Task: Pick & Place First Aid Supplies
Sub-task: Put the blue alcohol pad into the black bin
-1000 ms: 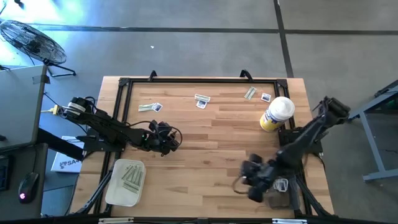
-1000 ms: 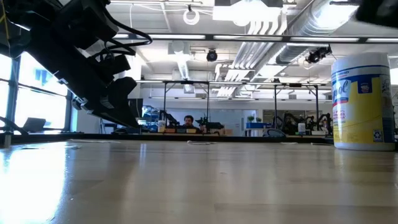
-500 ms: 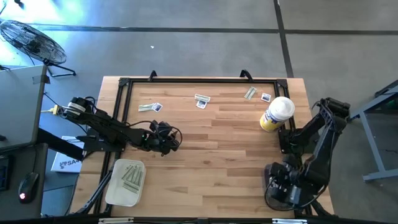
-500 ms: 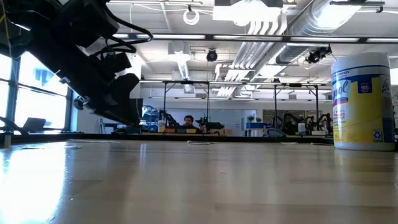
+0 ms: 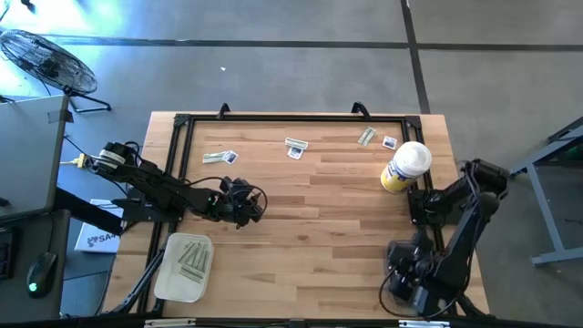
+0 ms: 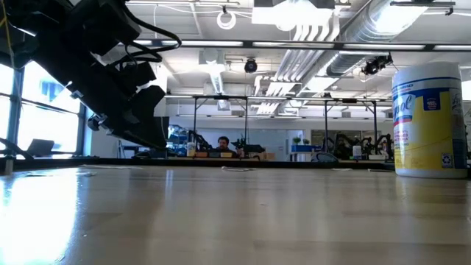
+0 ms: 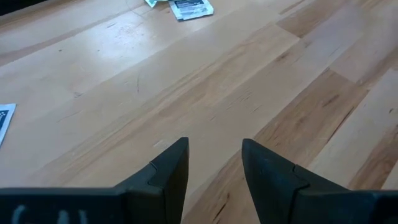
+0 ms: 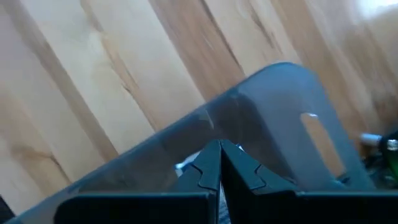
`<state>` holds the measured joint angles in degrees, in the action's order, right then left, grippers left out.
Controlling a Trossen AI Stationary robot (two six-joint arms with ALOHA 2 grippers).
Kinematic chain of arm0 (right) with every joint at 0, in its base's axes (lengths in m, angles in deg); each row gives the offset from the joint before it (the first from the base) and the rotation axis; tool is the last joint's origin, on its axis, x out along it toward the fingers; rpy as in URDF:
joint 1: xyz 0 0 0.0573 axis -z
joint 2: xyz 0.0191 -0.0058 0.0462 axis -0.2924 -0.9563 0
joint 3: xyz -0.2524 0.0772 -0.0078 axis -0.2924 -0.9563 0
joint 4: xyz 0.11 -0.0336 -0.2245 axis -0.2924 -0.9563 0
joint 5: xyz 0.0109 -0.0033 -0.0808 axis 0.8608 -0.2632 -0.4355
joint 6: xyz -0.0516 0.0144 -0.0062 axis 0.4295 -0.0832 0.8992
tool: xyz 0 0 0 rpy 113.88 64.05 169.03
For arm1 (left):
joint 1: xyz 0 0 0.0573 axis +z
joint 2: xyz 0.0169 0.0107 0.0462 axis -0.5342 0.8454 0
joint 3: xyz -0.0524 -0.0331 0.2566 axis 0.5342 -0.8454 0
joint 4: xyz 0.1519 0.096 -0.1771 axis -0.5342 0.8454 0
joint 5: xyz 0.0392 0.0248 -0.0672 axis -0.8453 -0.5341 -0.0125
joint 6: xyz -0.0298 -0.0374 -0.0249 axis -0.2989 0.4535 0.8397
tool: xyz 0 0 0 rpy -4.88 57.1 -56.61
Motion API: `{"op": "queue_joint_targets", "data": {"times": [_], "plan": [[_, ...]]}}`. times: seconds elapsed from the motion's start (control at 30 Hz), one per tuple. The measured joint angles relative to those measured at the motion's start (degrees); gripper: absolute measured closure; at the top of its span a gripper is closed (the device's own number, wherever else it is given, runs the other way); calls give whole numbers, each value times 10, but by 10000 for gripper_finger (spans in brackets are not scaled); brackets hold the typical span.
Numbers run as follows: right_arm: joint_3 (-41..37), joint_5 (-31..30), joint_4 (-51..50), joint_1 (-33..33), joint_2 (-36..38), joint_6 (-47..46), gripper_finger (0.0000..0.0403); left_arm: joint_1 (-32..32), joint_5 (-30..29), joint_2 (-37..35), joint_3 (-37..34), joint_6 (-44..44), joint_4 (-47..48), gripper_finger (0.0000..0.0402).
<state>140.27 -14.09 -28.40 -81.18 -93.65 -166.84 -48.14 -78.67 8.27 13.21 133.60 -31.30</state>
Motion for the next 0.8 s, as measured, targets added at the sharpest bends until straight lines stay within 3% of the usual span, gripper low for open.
{"op": "queue_joint_targets", "data": {"times": [0.1, 0.3, 0.43, 0.6, 0.8], "plan": [[-9, 8, 6, -1, -11, -22, 401, 0, 3, 0, 0, 0, 0, 254], [-82, 35, 111, -5, -11, -45, 402, 0, 6, 0, 0, 0, 0, 254], [-89, 57, 115, -2, -9, -48, 392, 0, 7, 0, 0, 0, 1, 254], [-88, 137, 115, 9, 16, -48, 360, 0, 13, 0, 0, 0, 0, 254], [-85, 142, 113, 30, 77, -44, 303, 0, 16, 0, 0, -4, 1, 254]]}}
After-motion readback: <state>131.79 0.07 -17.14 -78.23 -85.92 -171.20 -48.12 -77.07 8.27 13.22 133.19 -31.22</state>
